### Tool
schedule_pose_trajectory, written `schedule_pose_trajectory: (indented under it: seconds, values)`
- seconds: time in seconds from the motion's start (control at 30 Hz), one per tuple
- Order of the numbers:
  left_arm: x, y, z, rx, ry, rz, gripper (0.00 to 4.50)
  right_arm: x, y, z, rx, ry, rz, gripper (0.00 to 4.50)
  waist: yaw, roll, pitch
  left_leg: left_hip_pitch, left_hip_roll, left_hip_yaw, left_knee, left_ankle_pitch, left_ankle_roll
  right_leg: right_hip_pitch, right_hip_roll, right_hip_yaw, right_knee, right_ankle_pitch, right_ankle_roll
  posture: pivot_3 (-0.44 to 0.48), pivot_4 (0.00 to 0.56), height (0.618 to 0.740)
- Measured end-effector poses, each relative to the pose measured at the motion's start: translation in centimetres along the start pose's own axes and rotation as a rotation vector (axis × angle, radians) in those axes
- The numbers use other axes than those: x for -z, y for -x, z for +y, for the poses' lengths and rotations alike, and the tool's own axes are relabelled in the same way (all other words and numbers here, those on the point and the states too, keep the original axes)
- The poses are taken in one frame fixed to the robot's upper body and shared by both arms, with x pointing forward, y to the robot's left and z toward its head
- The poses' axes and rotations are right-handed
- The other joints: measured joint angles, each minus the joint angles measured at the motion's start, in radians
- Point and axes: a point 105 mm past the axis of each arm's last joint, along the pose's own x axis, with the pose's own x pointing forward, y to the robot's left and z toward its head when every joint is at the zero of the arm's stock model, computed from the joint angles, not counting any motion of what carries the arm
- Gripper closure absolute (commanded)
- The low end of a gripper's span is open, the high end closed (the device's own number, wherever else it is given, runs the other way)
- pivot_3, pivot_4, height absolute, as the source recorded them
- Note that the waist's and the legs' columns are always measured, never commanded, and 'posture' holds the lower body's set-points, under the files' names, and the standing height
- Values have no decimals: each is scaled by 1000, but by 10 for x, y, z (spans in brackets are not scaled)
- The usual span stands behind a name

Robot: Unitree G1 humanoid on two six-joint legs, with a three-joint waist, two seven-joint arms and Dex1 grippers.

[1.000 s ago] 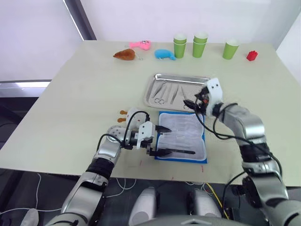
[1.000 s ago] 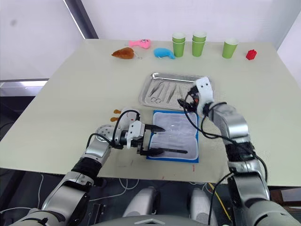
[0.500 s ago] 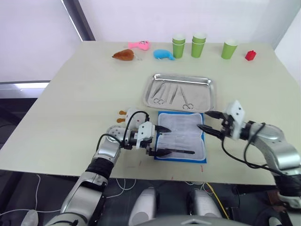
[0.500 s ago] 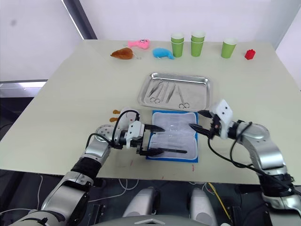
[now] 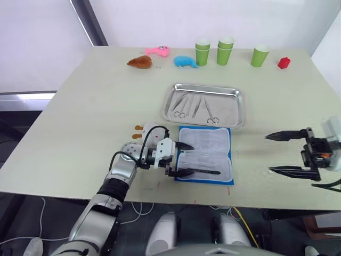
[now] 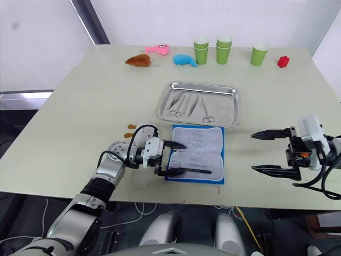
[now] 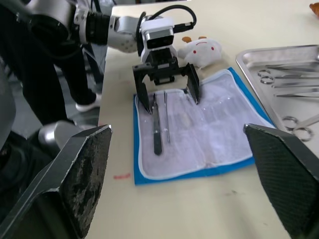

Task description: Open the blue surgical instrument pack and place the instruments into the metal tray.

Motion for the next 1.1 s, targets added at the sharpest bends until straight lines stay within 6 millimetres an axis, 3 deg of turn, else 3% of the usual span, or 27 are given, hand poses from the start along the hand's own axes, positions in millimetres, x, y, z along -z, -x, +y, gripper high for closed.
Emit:
schedule_pose_trajectory:
  seconds: [0.23, 0.47, 0.6, 0.8, 1.1]
  values:
    - [0, 0, 1, 6, -5, -1, 0, 8, -6, -8, 21, 46, 64, 52, 1, 0, 0, 0, 0, 0, 0, 0, 0, 0, 0, 0, 0, 0, 0, 0, 150, 739]
    - [-1, -2, 1, 13, -8, 0, 0, 22, -53, -12, 69, 32, 22, 52, 4, 0, 0, 0, 0, 0, 0, 0, 0, 0, 0, 0, 0, 0, 0, 0, 150, 739]
    - [-1, -2, 1, 15, -10, 1, 0, 42, -91, -8, 74, 7, 68, 52, 4, 1, -1, 0, 0, -1, 0, 0, 0, 0, 0, 0, 0, 0, 0, 0, 150, 739]
    - [-1, -2, 1, 17, -12, 3, 0, 59, -119, -16, 122, 20, 130, 52, 3, 2, -2, 0, 0, 0, 0, 0, 0, 0, 0, 0, 1, 0, 0, 0, 150, 739]
    - [-2, -2, 1, 23, -16, 5, 0, 69, -138, -21, 125, 36, 182, 52, 3, 2, -3, 1, -1, 1, 0, 0, 0, 0, 0, 2, 0, 0, 0, 0, 150, 739]
